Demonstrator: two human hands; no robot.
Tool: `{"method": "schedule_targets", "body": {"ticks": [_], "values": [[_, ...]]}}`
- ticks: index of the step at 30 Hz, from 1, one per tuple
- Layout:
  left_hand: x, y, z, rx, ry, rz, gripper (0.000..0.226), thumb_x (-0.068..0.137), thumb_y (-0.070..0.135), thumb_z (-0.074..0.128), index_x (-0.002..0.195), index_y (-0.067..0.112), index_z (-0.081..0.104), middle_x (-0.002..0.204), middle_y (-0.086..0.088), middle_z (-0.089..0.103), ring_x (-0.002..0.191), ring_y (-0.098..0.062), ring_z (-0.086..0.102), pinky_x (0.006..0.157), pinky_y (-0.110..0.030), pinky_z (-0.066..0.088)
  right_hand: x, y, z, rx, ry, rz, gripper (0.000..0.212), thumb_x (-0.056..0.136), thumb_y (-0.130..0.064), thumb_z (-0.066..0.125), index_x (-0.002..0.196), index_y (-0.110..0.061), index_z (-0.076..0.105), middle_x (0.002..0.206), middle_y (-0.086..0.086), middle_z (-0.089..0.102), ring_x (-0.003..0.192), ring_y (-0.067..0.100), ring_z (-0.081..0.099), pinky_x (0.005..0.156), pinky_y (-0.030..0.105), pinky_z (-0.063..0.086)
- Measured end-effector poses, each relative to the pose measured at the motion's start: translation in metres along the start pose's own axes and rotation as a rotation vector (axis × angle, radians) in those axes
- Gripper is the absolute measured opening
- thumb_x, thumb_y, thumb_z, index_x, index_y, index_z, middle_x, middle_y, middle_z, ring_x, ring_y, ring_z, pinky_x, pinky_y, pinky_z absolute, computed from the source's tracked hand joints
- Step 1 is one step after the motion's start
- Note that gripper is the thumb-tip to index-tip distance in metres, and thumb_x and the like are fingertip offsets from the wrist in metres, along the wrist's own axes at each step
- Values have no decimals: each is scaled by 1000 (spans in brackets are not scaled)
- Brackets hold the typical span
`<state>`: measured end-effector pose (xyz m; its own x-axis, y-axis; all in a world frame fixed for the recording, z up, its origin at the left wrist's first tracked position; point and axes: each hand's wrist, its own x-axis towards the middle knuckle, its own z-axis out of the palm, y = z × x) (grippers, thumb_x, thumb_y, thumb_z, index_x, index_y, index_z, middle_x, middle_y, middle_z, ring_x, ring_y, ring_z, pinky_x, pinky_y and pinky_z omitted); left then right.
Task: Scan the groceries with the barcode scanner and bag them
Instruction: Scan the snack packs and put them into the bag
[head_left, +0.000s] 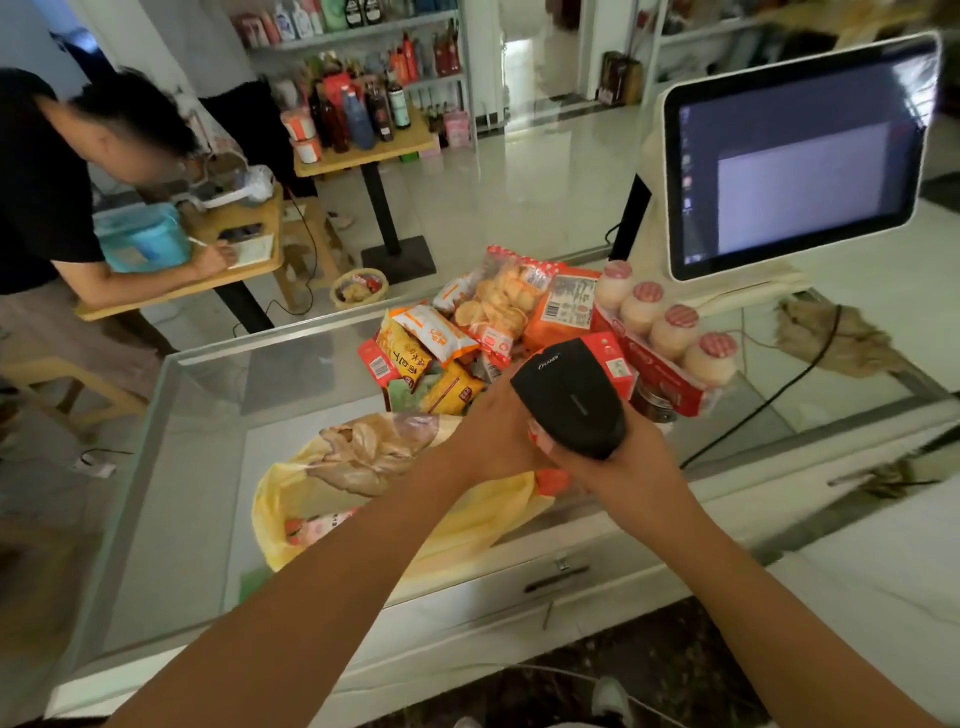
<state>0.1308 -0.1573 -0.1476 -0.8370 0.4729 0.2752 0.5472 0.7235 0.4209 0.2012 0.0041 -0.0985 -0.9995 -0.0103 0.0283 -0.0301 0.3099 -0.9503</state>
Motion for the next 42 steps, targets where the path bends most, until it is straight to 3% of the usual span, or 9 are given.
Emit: {"method": "schedule_targets", "body": {"ticks": [2, 4, 8, 10, 13, 15, 20, 26, 42], "values": [[12, 19, -14, -4, 253, 167, 42, 82, 34, 53, 85, -6, 68, 85, -26, 69, 87, -26, 63, 77, -28, 49, -3, -5, -4, 53, 29, -24, 44, 72, -28, 84, 111, -30, 63, 99, -15, 70, 96, 1, 65, 82, 25, 52], [25, 37, -28, 44, 267, 276, 28, 79, 19, 52, 70, -6, 62, 70, -25, 64, 65, -37, 65, 63, -28, 47, -4, -11, -9, 75, 68, -41, 44, 73, -28, 84, 112, -29, 62, 96, -16, 69, 95, 4, 65, 81, 26, 53], [45, 62, -49, 160, -170, -102, 24, 98, 12, 52, 116, 2, 63, 119, -15, 64, 115, -32, 59, 89, -36, 47, -4, -20, -17, 78, 144, -38, 65, 71, -29, 84, 129, -20, 56, 114, -5, 67, 107, 11, 61, 92, 32, 50], [47, 63, -55, 90, -208, -286, 32, 97, 16, 54, 126, 5, 57, 122, -11, 60, 119, -28, 56, 85, -29, 42, -7, -25, -20, 89, 142, -53, 63, 70, -33, 83, 126, -17, 58, 107, -3, 68, 101, 9, 63, 86, 24, 50], [37, 51, -61, -108, -85, -355, 52, 83, 40, 67, 126, 15, 55, 106, 6, 60, 98, -17, 63, 72, -28, 44, -18, -31, -25, 128, 112, -65, 52, 62, -45, 77, 100, -10, 65, 72, -14, 65, 70, 0, 61, 65, 11, 45], [24, 36, -70, -434, 28, -502, 60, 76, 33, 82, 126, 20, 52, 105, 17, 61, 89, -4, 64, 76, -26, 53, -26, -30, -24, 153, 86, -61, 45, 61, -43, 77, 94, -14, 65, 62, -21, 63, 61, -4, 59, 58, 10, 44], [-13, 3, -95, -1025, 420, -699, 65, 71, 14, 84, 126, 12, 49, 121, -9, 64, 109, -23, 67, 90, -34, 58, -41, -29, -3, 410, -107, 50, 28, 72, -27, 76, 85, -6, 64, 48, 3, 48, 39, 15, 45, 45, 31, 40], [-52, -20, -99, -1560, 674, -659, 64, 80, 4, 71, 138, -4, 45, 131, -24, 60, 117, -31, 64, 86, -30, 58, -46, -35, 28, 339, -206, 75, 44, 69, -54, 79, 70, -13, 62, 47, 9, 44, 43, 22, 44, 51, 38, 41], [-51, -23, -88, -1614, 777, -626, 48, 94, 3, 61, 139, -2, 46, 132, -24, 60, 120, -30, 63, 101, -36, 52, -18, -52, 35, 317, -250, 139, 39, 83, -20, 74, 49, -21, 55, 46, 11, 40, 38, 20, 40, 52, 38, 38]]}}
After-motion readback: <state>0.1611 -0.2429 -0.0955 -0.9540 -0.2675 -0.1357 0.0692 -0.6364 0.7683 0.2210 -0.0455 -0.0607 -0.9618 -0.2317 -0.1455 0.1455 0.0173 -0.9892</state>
